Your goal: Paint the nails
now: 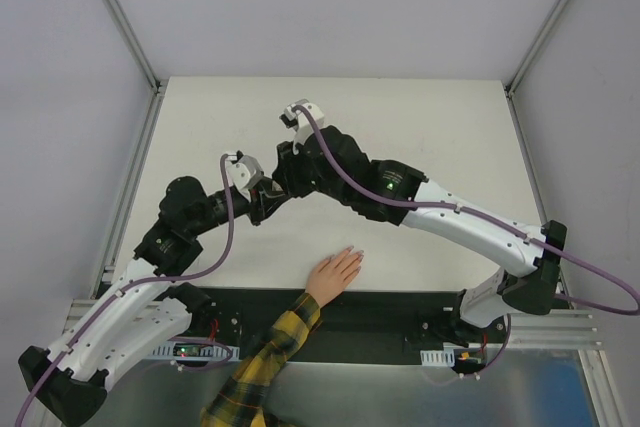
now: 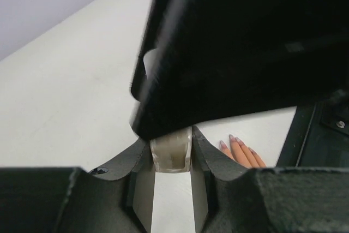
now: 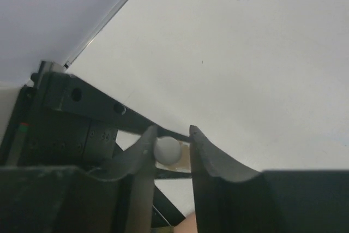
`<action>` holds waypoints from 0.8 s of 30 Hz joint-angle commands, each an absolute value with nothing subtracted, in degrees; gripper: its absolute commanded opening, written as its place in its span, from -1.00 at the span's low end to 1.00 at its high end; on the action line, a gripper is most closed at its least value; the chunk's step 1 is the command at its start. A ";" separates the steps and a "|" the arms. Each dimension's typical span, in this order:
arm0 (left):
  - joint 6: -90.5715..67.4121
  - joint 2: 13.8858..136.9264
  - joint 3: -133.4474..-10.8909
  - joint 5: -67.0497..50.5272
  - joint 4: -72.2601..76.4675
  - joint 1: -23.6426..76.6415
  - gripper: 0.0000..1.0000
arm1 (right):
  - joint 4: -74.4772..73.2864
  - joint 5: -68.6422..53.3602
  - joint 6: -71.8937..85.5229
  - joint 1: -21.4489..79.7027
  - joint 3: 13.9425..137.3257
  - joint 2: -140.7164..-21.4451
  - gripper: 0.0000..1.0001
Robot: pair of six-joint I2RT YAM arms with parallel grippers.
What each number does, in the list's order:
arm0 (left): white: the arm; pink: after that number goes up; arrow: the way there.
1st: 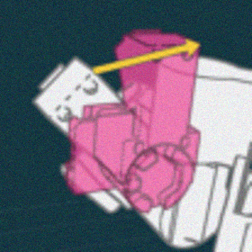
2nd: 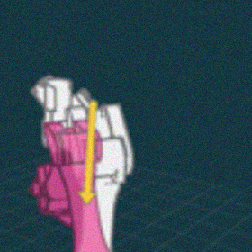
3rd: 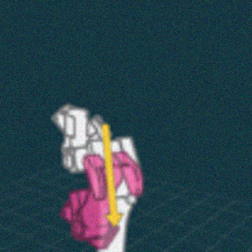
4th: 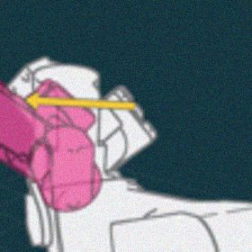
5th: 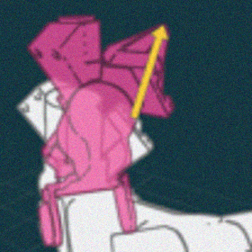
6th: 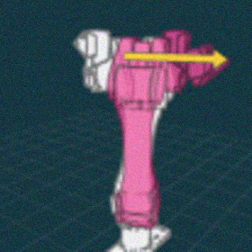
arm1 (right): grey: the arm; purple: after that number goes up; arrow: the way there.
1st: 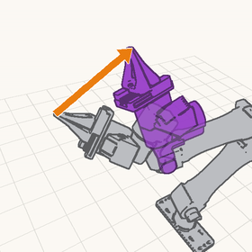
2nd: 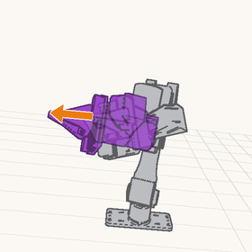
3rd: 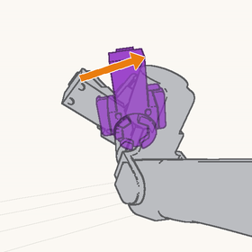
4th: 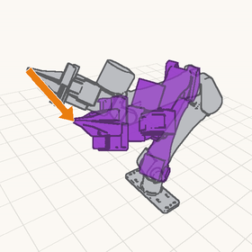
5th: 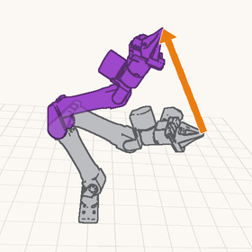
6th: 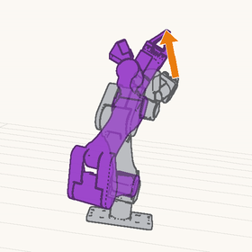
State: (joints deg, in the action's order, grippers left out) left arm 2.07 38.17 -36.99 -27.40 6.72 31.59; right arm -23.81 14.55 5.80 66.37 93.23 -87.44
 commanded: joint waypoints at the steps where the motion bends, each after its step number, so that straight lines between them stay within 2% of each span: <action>1: 2.63 37.35 -39.02 -27.07 9.67 32.61 -1.00 | -25.84 18.37 5.28 66.88 96.77 -87.80 -0.54; 2: 2.64 37.35 -39.02 -27.33 9.67 32.69 -1.00 | -25.93 18.37 4.75 66.88 96.77 -87.80 -0.65; 3: 2.90 37.44 -38.94 -27.77 9.67 32.70 -1.00 | -26.19 18.46 3.18 66.80 96.59 -87.54 -0.88; 4: 3.42 37.70 -38.85 -30.04 9.58 32.87 -1.00 | -25.84 18.28 1.86 66.80 95.46 -87.02 -0.99; 8: 5.10 38.15 -39.46 -41.11 8.26 33.57 -1.00 | -20.07 10.31 -10.08 64.61 87.22 -82.02 -0.99; 10: 5.18 37.45 -39.55 -46.55 8.26 33.57 -1.00 | -14.80 -22.96 -14.13 59.62 77.76 -77.18 -1.00; 11: 4.92 37.53 -39.64 -54.67 8.44 33.57 -1.00 | -5.02 -38.25 -12.15 54.37 74.48 -75.86 -1.00; 12: 4.05 37.70 -39.64 -58.41 9.13 33.57 -1.00 | -1.01 -49.72 -9.00 52.92 72.27 -74.46 -1.00; 13: 2.56 38.75 -39.90 -62.97 9.58 33.57 -1.00 | -0.62 -53.05 -8.10 52.21 71.72 -74.62 -1.00; 14: 1.50 39.54 -40.25 -67.80 10.02 33.57 -1.00 | -3.05 -54.74 -8.96 51.69 72.24 -74.71 -1.00; 17: 0.09 42.97 -41.04 -68.74 10.20 33.57 -1.00 | -3.69 -53.53 -10.54 51.59 70.76 -74.18 -1.00; 23: 0.17 44.74 -40.43 -57.05 10.11 33.22 -1.00 | -4.83 -42.38 -11.60 52.29 69.35 -71.11 -1.00; 24: 0.09 44.91 -40.43 -56.00 10.02 33.05 -1.00 | -4.92 -38.71 -10.64 52.38 69.52 -70.76 -0.87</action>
State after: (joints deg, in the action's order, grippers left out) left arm -0.80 44.80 -38.04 -56.75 5.04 32.69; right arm -6.85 -43.03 -10.07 51.70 69.76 -74.50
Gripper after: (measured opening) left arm 0.251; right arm 0.186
